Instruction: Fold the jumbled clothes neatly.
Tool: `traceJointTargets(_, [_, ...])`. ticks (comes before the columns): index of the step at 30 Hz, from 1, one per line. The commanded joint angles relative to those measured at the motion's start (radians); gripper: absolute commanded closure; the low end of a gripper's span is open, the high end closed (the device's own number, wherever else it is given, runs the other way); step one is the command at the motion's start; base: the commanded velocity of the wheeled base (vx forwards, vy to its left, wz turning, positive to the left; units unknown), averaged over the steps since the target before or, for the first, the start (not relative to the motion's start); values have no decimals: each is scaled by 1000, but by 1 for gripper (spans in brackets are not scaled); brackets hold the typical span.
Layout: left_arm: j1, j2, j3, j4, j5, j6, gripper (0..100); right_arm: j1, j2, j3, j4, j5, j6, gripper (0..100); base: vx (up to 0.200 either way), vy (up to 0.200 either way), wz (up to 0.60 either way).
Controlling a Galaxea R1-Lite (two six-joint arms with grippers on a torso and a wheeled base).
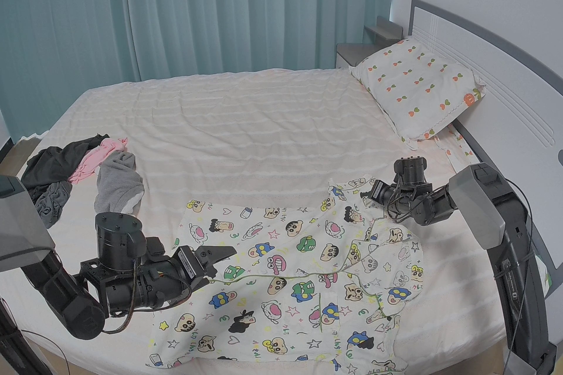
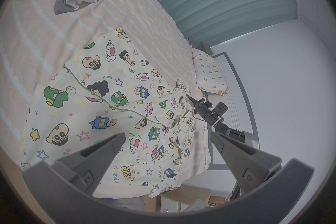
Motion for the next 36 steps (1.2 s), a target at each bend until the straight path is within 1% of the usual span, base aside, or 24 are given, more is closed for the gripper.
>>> traceJointTargets(1, [-1, 8, 5, -2, 0, 0, 0, -12, 6, -27, -1, -26, -1, 100, 0, 0, 0])
traceJointTargets(2, [-1, 8, 5, -2, 0, 0, 0, -21, 6, -35, 1, -35, -1, 100, 0, 0, 0])
traceJointTargets(12, [0, 8, 4, -2, 2, 0, 0, -31, 9, -49, 1, -38, -1, 100, 0, 0, 0])
traceJointTargets(20, [2, 14, 2, -2, 2, 0, 0, -26, -7, -24, 45, -41, -9, 100, 0, 0, 0])
traceJointTargets(21, [2, 14, 1, -2, 2, 0, 0, -26, -14, -18, 56, -43, -12, 0, 0, 0, 0])
traceJointTargets(27, [2, 14, 4, -16, 2, 0, 0, -21, -23, -21, 41, -46, -13, 0, 0, 0, 0])
traceJointTargets(32, [2, 14, 2, -16, 8, 0, 0, -24, -32, -9, 21, -69, -9, 0, 0, 0, 0])
traceJointTargets(33, [2, 14, 4, -16, 19, 0, 0, -32, -50, 17, 18, -99, -7, 0, 0, 0, 0])
traceJointTargets(35, [2, 14, 5, -16, 22, 0, 0, -41, -103, 77, 18, -130, 4, 0, 0, 0, 0])
traceJointTargets(36, [2, 14, 8, -17, 22, 0, 0, -46, -142, 135, 16, -139, 10, 0, 0, 0, 0])
